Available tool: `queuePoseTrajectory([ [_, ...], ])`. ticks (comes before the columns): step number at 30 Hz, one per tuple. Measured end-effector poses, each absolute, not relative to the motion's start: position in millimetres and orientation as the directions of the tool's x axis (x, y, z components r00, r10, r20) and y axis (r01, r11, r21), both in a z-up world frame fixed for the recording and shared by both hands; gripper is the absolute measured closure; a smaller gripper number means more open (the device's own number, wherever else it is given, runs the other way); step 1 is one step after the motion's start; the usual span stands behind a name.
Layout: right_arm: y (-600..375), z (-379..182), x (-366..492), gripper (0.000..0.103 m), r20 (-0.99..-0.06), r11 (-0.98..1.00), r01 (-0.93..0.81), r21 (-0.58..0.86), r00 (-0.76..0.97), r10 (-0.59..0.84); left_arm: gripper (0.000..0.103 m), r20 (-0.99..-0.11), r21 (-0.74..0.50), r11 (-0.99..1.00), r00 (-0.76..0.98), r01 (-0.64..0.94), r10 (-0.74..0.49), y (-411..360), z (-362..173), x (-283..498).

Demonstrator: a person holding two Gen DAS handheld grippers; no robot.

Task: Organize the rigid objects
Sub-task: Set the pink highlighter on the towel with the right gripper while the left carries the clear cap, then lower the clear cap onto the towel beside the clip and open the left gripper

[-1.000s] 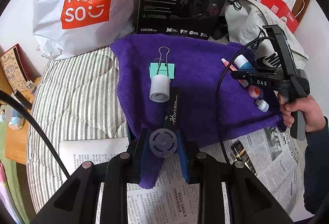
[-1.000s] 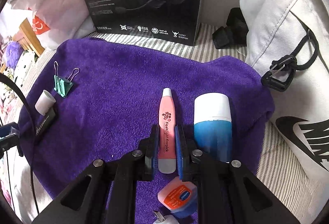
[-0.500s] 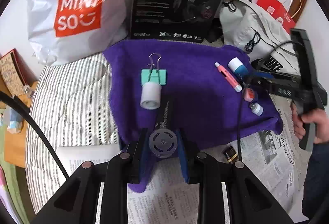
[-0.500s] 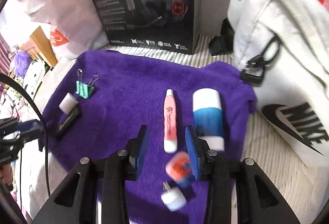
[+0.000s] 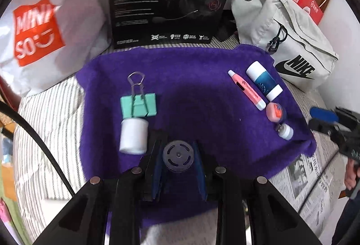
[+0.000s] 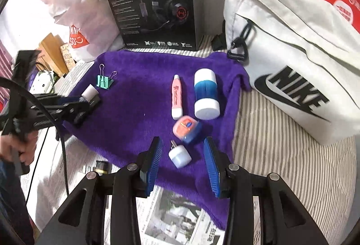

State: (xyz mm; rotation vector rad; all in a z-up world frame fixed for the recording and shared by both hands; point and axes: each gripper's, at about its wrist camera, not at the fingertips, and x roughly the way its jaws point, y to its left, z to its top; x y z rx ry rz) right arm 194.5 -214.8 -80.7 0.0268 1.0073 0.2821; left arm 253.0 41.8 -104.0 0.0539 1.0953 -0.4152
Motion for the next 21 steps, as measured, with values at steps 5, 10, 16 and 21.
queuePoseTrajectory([
  [5, -223.5, -84.4, 185.1, 0.064, -0.827, 0.965, -0.180, 0.189, 0.501, 0.256, 0.078, -0.874, -0.160, 0.921, 0.383, 0.355, -0.299, 31.5, -111.0, 271.6],
  [10, -229.6, -87.5, 178.2, 0.064, -0.832, 0.967, -0.156, 0.204, 0.493, 0.255, 0.078, -0.878, -0.148, 0.922, 0.381, 0.358, -0.289, 21.7, -119.5, 290.6],
  [16, -232.9, -94.4, 174.9, 0.064, -0.841, 0.968, -0.136, 0.210, 0.480, 0.250, 0.077, -0.889, -0.128, 0.921, 0.369, 0.369, -0.272, 12.2, -128.3, 305.1],
  [21, -230.9, -97.6, 175.3, 0.064, -0.845, 0.968, -0.139, 0.208, 0.473, 0.249, 0.077, -0.888, -0.107, 0.918, 0.378, 0.382, -0.261, 8.7, -128.1, 307.9],
])
